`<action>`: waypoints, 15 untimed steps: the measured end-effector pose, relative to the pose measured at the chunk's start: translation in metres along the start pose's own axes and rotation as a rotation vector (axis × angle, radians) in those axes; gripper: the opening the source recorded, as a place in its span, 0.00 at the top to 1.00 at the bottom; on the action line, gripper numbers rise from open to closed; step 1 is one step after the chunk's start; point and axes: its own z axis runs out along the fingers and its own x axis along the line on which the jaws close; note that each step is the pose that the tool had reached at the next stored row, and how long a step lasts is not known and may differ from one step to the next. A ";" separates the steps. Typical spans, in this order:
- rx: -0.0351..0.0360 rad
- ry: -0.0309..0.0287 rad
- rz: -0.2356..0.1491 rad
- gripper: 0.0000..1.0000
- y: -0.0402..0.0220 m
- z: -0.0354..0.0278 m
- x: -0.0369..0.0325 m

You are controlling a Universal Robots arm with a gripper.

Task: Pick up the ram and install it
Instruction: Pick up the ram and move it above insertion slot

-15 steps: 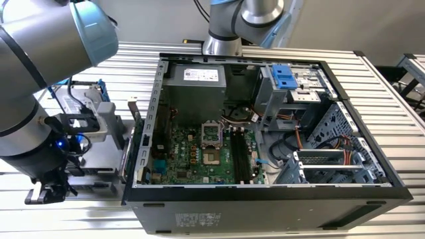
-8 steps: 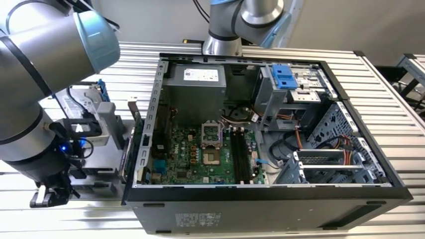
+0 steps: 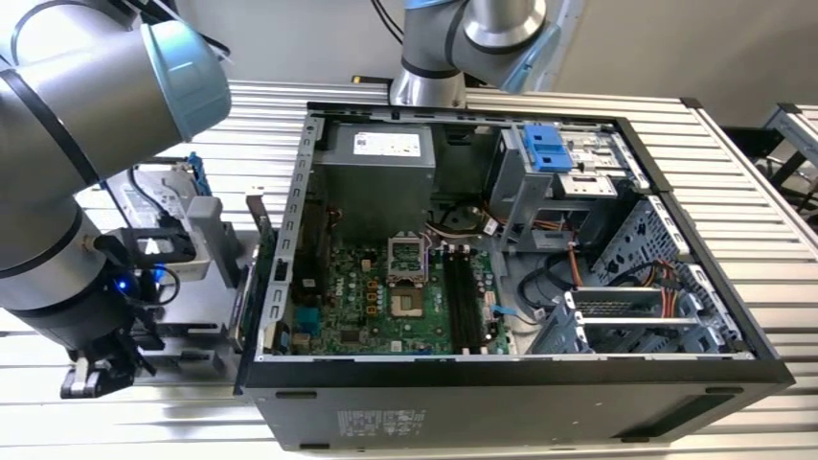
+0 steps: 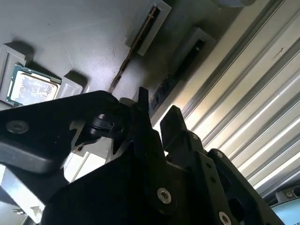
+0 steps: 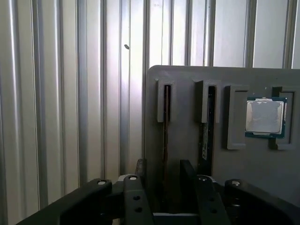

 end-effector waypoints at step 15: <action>0.0000 0.0000 -0.001 1.00 0.0000 0.0000 0.0000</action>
